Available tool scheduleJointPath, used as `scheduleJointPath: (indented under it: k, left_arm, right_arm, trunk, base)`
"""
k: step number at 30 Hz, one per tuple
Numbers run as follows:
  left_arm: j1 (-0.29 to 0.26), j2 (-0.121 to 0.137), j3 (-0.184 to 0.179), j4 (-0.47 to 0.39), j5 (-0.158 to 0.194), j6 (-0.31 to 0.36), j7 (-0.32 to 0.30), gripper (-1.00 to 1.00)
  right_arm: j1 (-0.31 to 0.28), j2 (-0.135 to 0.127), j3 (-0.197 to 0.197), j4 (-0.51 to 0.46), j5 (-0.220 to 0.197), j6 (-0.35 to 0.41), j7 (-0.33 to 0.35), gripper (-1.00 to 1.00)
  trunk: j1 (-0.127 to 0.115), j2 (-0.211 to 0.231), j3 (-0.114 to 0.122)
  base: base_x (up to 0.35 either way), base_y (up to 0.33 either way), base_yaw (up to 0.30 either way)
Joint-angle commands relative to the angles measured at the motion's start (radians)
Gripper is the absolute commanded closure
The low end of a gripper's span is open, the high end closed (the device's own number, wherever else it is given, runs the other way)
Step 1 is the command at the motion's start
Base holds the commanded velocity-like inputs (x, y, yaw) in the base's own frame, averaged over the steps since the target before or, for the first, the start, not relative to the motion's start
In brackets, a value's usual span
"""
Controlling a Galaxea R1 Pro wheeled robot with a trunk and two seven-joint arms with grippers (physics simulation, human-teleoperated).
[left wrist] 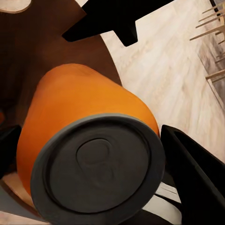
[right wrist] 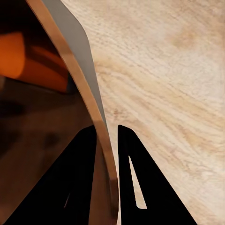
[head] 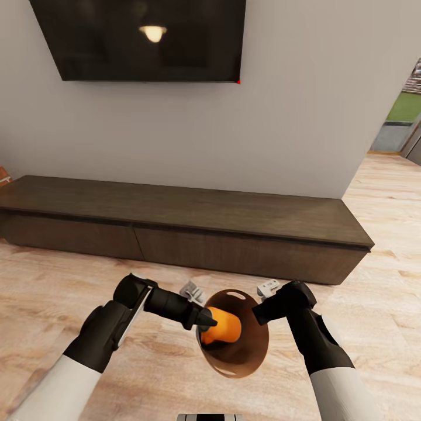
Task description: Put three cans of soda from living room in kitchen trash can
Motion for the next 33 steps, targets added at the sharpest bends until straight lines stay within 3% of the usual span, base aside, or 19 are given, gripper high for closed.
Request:
scheduleJointPath:
  k: [1, 5, 10, 12, 14, 22, 33]
  left_arm:
    - [0.000, -0.001, -0.001, 0.001, 0.000, 0.000, 0.002, 1.00]
    - [0.000, -0.015, -0.003, 0.002, 0.000, 0.001, 0.034, 1.00]
    - [0.000, -0.053, -0.005, 0.003, -0.001, 0.001, 0.113, 1.00]
    - [-0.001, -0.062, -0.020, 0.004, -0.001, 0.001, 0.145, 1.00]
    - [-0.001, -0.069, -0.059, 0.004, -0.001, 0.003, 0.201, 1.00]
    - [0.000, -0.074, -0.084, 0.017, -0.003, 0.006, 0.307, 1.00]
    - [0.000, -0.080, -0.088, 0.032, -0.003, 0.008, 0.371, 1.00]
  right_arm:
    - [0.000, 0.001, 0.000, 0.000, -0.021, 0.010, 0.004, 1.00]
    - [0.000, 0.009, 0.002, 0.000, -0.020, 0.010, 0.004, 1.00]
    - [0.000, 0.021, 0.004, 0.000, -0.019, 0.010, 0.004, 1.00]
    - [0.000, 0.022, 0.004, 0.000, -0.018, 0.010, 0.004, 1.00]
    - [0.000, 0.023, 0.005, 0.000, -0.018, 0.010, 0.004, 1.00]
    - [0.000, 0.023, 0.005, 0.000, -0.018, 0.010, 0.003, 1.00]
    - [0.000, 0.023, 0.005, 0.000, -0.018, 0.010, 0.002, 1.00]
  trunk:
    - [0.000, 0.000, 0.000]
    - [0.000, 0.000, 0.000]
    - [0.000, 0.000, 0.000]
    - [0.000, 0.000, 0.000]
    - [0.000, 0.000, 0.000]
    - [0.000, 0.000, 0.000]
    - [0.000, 0.000, 0.000]
  base:
    - [0.000, 0.000, 0.000]
    - [0.000, 0.000, 0.000]
    - [0.000, 0.000, 0.000]
    - [0.000, 0.000, 0.000]
    - [0.000, 0.000, 0.000]
    - [0.000, 0.000, 0.000]
    - [0.000, 0.000, 0.000]
